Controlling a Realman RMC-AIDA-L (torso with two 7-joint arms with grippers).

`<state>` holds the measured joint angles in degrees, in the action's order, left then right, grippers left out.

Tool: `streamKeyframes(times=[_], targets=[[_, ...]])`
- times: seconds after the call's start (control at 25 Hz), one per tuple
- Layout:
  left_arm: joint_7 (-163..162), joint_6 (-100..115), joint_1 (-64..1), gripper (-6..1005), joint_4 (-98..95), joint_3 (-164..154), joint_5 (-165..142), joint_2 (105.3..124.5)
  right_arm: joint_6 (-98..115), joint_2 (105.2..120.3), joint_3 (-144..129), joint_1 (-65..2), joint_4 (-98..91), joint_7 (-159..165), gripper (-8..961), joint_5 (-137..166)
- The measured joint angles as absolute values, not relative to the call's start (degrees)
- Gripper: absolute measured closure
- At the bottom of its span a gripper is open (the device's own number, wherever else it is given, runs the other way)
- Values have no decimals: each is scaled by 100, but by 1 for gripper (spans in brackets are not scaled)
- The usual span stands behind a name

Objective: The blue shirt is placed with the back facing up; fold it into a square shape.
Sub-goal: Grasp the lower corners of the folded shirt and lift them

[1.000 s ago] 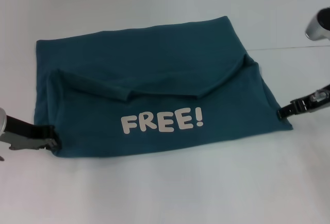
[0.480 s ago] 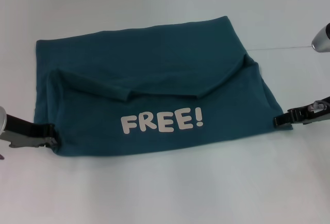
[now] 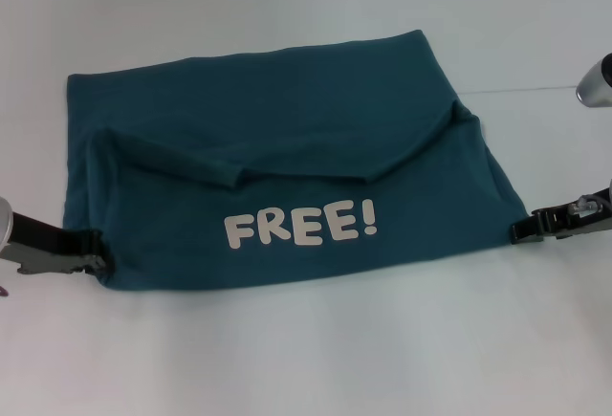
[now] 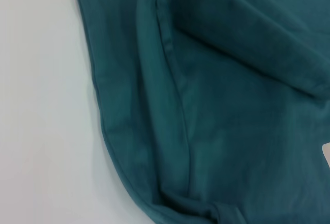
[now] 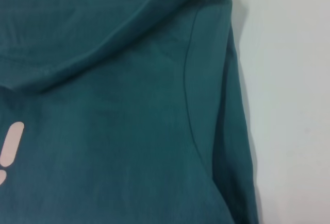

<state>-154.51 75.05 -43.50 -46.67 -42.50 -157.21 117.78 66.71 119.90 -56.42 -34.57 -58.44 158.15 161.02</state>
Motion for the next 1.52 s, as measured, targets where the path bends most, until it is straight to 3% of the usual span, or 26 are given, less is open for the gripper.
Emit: streamKeyframes(times=[0.8,1.0,1.44,1.52], targets=[[-15377,7498,-4350,919,-4667,-4248,-15715,11784,6261,11989,-5695,-3622,-5352,15700,255,15904],[-15377,7497,-4350,919,-4667,-4259,-15715,11786,6201,11977,-5678,-3630,-5286,15443,363,15510],[-15256,7497,-4304,918,-4677,-4230,-15709,11795,6168,11948,-5645,-3630,-5347,15166,819,15436],[-15357,7497,-4272,918,-4691,-4209,-15738,11777,6272,11927,-5642,-3627,-5400,15092,830,15452]])
